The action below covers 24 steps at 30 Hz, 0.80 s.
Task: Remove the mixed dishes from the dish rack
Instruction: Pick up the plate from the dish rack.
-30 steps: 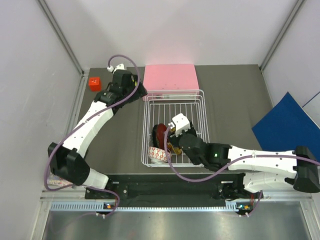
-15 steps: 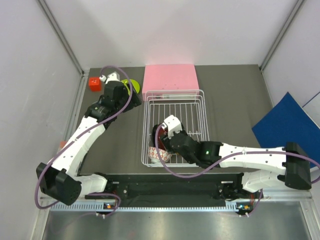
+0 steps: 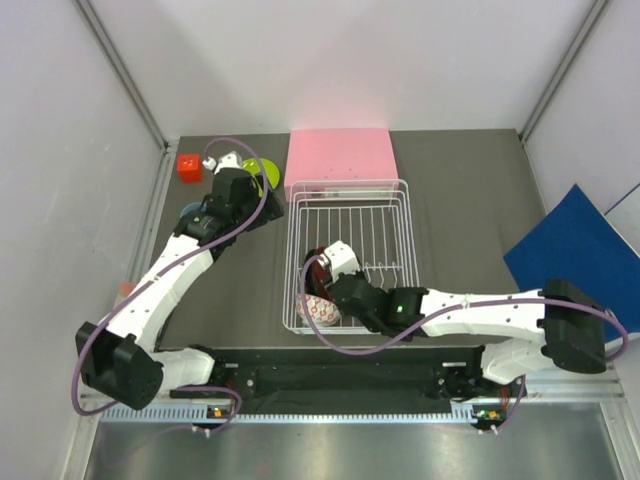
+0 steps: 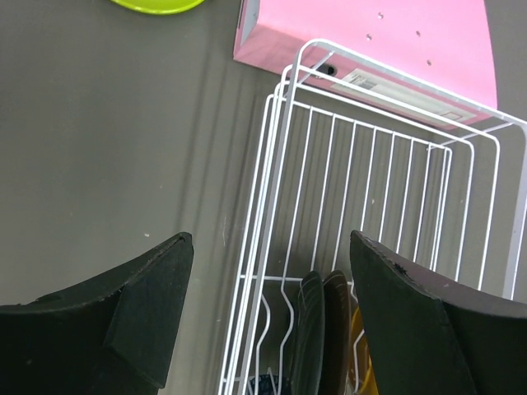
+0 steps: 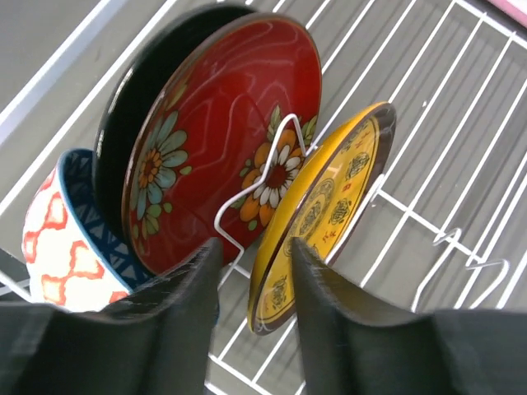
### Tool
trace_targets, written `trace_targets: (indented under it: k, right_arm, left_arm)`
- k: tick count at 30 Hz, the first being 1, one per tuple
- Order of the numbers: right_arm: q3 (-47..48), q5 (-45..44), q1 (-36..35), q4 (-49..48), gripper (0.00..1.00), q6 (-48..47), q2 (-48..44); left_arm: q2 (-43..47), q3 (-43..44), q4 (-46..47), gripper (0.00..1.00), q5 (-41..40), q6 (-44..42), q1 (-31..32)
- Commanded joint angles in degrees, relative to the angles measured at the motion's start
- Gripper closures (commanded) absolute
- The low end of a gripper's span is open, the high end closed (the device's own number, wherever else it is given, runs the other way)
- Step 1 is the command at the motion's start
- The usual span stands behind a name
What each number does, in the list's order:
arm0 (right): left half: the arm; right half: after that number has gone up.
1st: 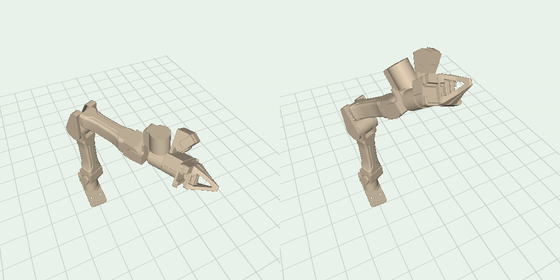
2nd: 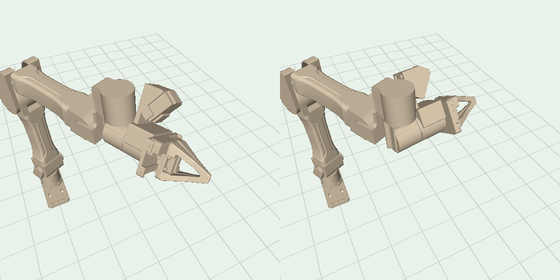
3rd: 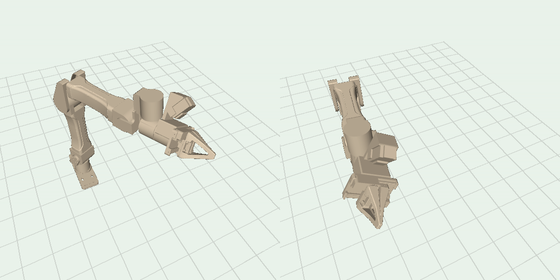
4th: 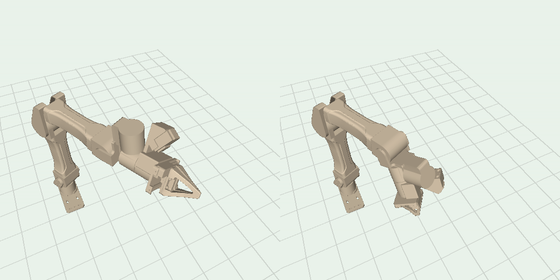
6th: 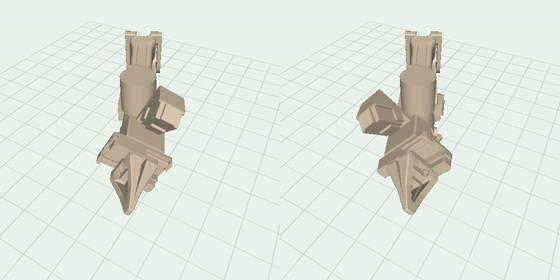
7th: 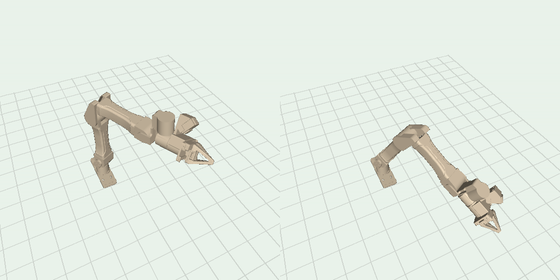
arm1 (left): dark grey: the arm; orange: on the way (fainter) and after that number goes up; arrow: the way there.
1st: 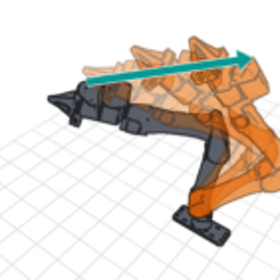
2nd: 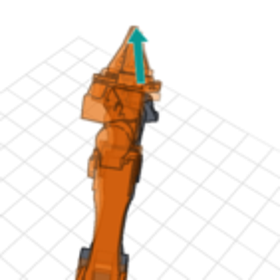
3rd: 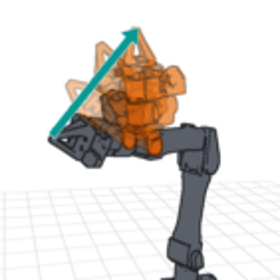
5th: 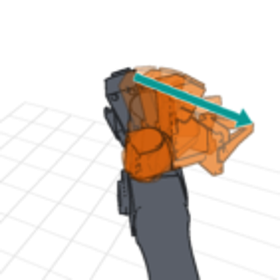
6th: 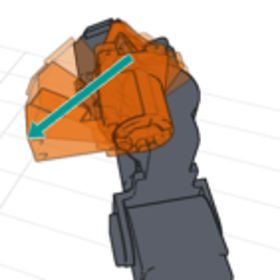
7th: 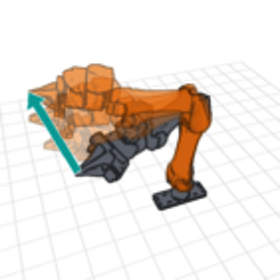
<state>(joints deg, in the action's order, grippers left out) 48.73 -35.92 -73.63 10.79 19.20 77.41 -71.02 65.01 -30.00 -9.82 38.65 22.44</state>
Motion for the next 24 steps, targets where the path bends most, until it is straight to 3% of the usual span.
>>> trace_targets:
  k: [1, 5, 10, 24]
  right_arm:
    - [0.66, 0.33, 0.50, -0.95, 0.65, 0.93, 1.43]
    - [0.84, 0.15, 0.50, -0.33, 0.72, 0.93, 2.13]
    - [1.02, -0.55, 0.41, 1.08, 1.00, 0.84, 1.61]
    - [8.92, -9.25, -2.84, 11.09, 1.00, -3.99, -5.94]
  left_arm:
    - [0.36, -0.85, 2.84, 0.19, 0.51, 0.02, 0.06]
    - [0.19, -1.03, 3.10, 0.19, 0.51, -0.07, 0.06]
    - [-0.08, -1.21, 3.37, 0.20, 0.77, -0.07, 0.06]
    - [0.01, -1.73, 3.72, 0.20, 0.77, -0.07, 0.06]
